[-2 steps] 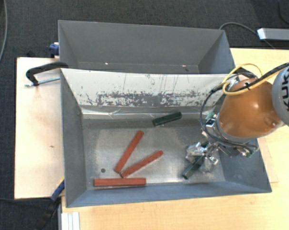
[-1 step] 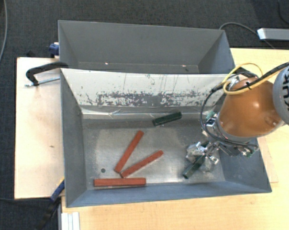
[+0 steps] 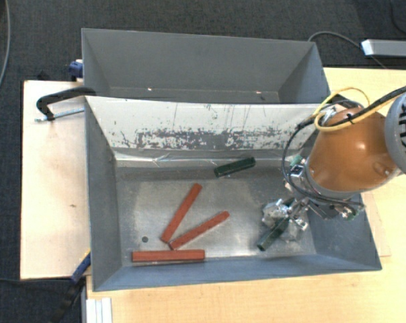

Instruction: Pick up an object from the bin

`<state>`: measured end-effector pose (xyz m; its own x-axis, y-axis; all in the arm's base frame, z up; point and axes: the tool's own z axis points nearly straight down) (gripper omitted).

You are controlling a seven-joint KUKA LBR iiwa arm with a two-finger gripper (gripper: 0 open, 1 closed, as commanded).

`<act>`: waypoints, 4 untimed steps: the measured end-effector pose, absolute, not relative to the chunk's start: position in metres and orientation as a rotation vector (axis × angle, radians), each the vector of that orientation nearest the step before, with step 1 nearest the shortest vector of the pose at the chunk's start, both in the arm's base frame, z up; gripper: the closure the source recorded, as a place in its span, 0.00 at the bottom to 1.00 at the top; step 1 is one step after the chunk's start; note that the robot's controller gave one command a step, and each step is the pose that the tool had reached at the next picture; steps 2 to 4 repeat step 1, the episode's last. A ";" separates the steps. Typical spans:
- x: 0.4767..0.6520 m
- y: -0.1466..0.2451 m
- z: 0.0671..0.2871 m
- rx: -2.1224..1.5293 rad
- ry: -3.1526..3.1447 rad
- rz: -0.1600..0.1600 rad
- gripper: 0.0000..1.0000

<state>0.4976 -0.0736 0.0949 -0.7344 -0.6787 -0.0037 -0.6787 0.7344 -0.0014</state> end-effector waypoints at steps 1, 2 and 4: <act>0.497 -0.073 0.105 -1.144 2.925 0.003 1.00; 0.497 -0.073 0.105 -1.144 2.925 0.003 1.00; 0.497 -0.073 0.105 -1.144 2.925 0.003 1.00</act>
Offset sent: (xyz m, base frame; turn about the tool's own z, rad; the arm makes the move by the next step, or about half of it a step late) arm 0.0000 -0.0001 0.0097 0.0000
